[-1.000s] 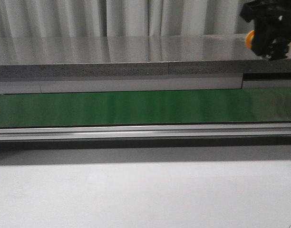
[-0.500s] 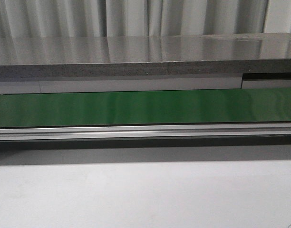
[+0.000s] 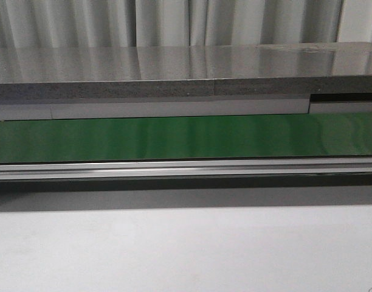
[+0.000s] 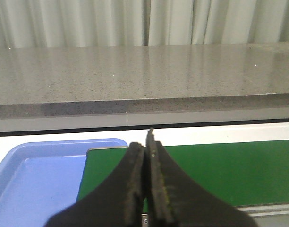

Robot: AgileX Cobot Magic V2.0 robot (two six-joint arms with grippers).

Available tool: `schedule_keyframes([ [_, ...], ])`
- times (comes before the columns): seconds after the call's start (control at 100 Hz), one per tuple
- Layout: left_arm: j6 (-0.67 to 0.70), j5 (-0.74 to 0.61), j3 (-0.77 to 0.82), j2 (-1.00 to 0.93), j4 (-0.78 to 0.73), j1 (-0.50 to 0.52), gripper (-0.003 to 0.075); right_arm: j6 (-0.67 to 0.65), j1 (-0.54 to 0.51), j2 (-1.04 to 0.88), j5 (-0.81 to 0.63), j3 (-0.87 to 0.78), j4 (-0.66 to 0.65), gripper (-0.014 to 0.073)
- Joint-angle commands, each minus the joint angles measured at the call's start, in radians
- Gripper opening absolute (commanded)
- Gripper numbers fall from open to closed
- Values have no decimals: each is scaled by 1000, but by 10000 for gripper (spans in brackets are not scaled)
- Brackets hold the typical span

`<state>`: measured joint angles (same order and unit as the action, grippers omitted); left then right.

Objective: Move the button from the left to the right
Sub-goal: 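Lift the button with the right gripper and move it over the green tray, then lower the button into the green tray and open the right gripper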

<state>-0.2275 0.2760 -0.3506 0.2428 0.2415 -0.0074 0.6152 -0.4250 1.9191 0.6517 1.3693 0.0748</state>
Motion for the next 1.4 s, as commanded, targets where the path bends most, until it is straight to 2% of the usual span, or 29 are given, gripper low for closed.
schedule_keyframes([
  [0.0, 1, -71, -29, 11, 14, -7, -20, 14, -8, -35, -44, 36, 14, 221],
  [0.27, 1, -71, -29, 11, 14, -7, -20, 14, -8, -10, -37, 36, 17, 241],
  [0.46, 1, -71, -29, 11, 14, -7, -20, 14, -8, -9, -33, 36, 29, 383],
  [0.6, 1, -71, -29, 11, 14, -7, -20, 14, -8, -9, -32, 36, 42, 442],
  [1.15, 1, -71, -29, 11, 14, -7, -20, -9, -8, -75, -51, 37, 44, 451],
  [1.39, 1, -71, -29, 11, 14, -7, -20, -9, -8, -178, -90, 37, 147, 451],
])
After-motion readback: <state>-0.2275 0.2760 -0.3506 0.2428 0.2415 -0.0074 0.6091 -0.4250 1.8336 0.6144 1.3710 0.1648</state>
